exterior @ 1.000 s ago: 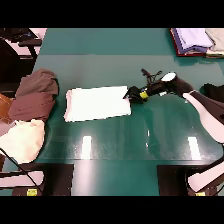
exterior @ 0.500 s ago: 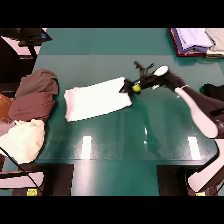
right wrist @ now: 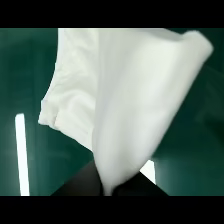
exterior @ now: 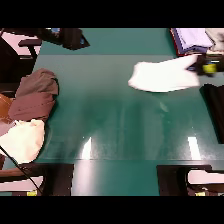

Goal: Fold the shirts.

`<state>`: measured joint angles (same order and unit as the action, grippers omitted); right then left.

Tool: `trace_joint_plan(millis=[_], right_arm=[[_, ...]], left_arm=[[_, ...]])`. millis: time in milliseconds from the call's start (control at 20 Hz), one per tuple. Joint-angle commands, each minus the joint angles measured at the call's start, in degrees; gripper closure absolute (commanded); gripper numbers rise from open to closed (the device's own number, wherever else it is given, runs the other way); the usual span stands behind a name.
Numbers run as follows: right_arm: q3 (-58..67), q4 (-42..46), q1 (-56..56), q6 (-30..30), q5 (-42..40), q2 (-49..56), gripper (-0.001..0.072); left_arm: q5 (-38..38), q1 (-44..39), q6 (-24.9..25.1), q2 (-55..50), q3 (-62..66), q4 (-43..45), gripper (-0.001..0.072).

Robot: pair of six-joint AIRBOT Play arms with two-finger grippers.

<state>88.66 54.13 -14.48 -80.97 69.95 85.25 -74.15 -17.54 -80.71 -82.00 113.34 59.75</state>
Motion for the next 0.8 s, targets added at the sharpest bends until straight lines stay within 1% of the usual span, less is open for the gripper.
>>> trace_joint_plan(millis=[0, 150, 300, 400, 550, 750], right_arm=[[0.0, 2.8, -16.2, -0.5, 1.2, -4.0, 0.0697], [0.0, 2.2, -25.2, -0.5, 0.2, -3.4, 0.0697], [0.1, -3.2, -29.6, -0.3, -1.7, -2.5, 0.0697], [1.0, -5.0, -30.1, 0.5, -3.2, -2.4, 0.0697], [6.8, -4.9, -28.9, 0.5, -3.3, -2.3, 0.0697], [15.4, -4.4, -28.2, 0.4, 0.4, -2.3, 0.0697]], left_arm=[[4.4, -3.9, -0.4, 0.0, 0.0, 0.0, 0.0678], [5.9, -5.0, -0.5, 0.0, 0.0, 0.1, 0.0678], [5.9, -5.0, -0.5, 0.0, 0.0, 0.3, 0.0678], [5.9, -5.0, -0.5, 0.0, 0.0, 0.3, 0.0678], [5.9, -5.0, -0.5, 0.0, 0.0, 0.7, 0.0677], [5.8, -5.0, -0.3, 0.0, 0.0, 0.8, 0.0677]])
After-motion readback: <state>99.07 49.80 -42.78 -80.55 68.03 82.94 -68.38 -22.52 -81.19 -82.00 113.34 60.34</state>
